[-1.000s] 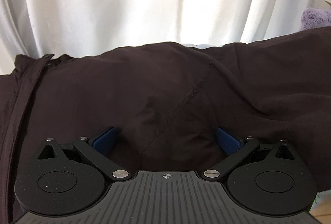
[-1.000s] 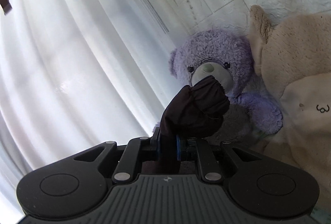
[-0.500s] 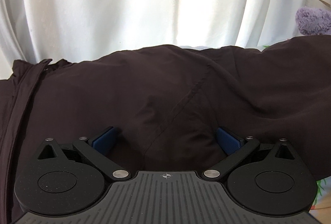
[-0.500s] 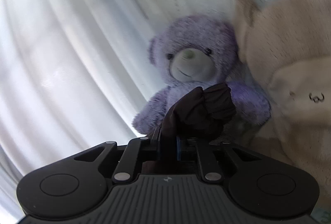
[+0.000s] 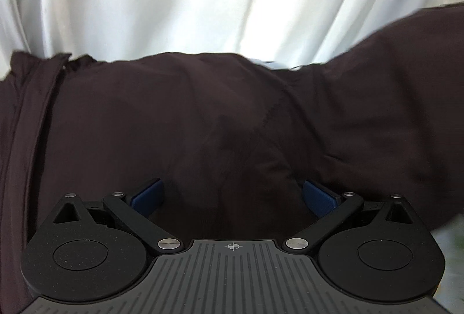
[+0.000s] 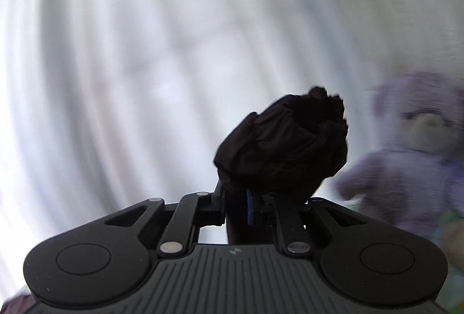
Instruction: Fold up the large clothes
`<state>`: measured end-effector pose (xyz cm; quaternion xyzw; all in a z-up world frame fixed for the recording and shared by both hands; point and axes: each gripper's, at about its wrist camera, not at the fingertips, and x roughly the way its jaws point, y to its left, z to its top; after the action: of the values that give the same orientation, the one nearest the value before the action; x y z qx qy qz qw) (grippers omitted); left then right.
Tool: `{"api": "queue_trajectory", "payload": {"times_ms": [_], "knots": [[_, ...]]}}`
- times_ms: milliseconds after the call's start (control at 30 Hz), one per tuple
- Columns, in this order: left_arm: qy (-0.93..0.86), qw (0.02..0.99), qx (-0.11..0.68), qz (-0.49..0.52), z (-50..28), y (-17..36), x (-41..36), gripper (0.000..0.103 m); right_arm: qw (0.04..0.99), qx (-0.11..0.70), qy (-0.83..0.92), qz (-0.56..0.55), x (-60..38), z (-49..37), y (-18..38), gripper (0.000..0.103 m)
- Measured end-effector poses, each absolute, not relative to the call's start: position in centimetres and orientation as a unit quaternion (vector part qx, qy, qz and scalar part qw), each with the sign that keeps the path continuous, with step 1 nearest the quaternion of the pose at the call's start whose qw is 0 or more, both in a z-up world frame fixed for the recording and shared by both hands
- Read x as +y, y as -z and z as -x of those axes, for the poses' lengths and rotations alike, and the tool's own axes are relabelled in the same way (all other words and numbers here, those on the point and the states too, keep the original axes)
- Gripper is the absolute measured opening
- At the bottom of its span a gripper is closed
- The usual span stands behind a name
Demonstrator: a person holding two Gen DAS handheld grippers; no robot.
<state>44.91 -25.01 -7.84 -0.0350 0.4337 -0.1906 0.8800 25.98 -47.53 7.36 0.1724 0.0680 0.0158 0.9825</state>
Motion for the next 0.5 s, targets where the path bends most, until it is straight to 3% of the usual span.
{"api": "queue_trajectory", "payload": {"times_ms": [267, 500], "knots": [[0.186, 0.881, 0.397, 0.177, -41.4, 4.6, -10.5, 0.103, 0.975, 0.131, -0.133, -0.123, -38.6, -30.8, -4.0, 0.013], [0.154, 0.891, 0.363, 0.225, -39.9, 3.5, -2.1, 0.103, 0.954, 0.237, -0.172, -0.067, -30.5, -36.9, 4.4, 0.014]]}}
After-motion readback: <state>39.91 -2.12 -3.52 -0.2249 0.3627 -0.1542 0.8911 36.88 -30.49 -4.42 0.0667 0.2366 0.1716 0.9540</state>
